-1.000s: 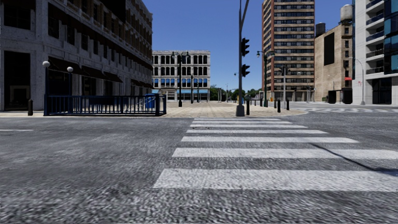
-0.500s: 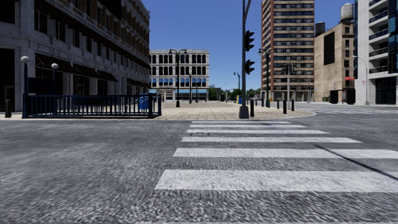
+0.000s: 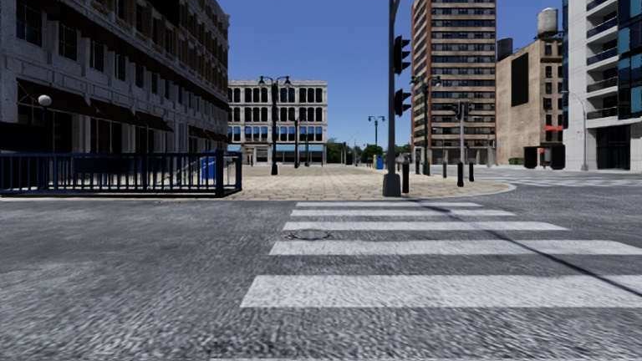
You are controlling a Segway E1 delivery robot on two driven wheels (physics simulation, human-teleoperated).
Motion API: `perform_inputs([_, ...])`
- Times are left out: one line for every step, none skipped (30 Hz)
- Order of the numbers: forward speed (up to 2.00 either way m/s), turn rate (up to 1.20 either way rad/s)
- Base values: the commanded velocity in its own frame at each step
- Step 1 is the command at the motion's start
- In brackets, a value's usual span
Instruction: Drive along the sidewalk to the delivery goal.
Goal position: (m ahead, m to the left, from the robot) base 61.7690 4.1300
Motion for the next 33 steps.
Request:
perform_inputs([2.0,0.0])
perform_inputs([2.0,0.0])
perform_inputs([2.0,0.0])
perform_inputs([2.0,0.0])
perform_inputs([2.0,0.0])
perform_inputs([2.0,0.0])
perform_inputs([2.0,0.0])
perform_inputs([2.0,0.0])
perform_inputs([2.0,0.0])
perform_inputs([2.0,0.0])
perform_inputs([2.0,0.0])
perform_inputs([2.0,0.0])
perform_inputs([2.0,0.0])
perform_inputs([2.0,0.0])
perform_inputs([2.0,0.0])
perform_inputs([2.0,0.0])
perform_inputs([2.0,0.0])
perform_inputs([2.0,0.0])
perform_inputs([2.0,0.0])
perform_inputs([2.0,0.0])
perform_inputs([2.0,0.0])
perform_inputs([2.0,0.0])
perform_inputs([2.0,0.0])
perform_inputs([2.0,0.0])
perform_inputs([2.0,0.0])
perform_inputs([2.0,0.0])
perform_inputs([2.0,0.0])
perform_inputs([2.0,0.0])
perform_inputs([2.0,0.0])
perform_inputs([2.0,0.0])
perform_inputs([2.0,0.0])
perform_inputs([2.0,0.0])
perform_inputs([2.0,0.0])
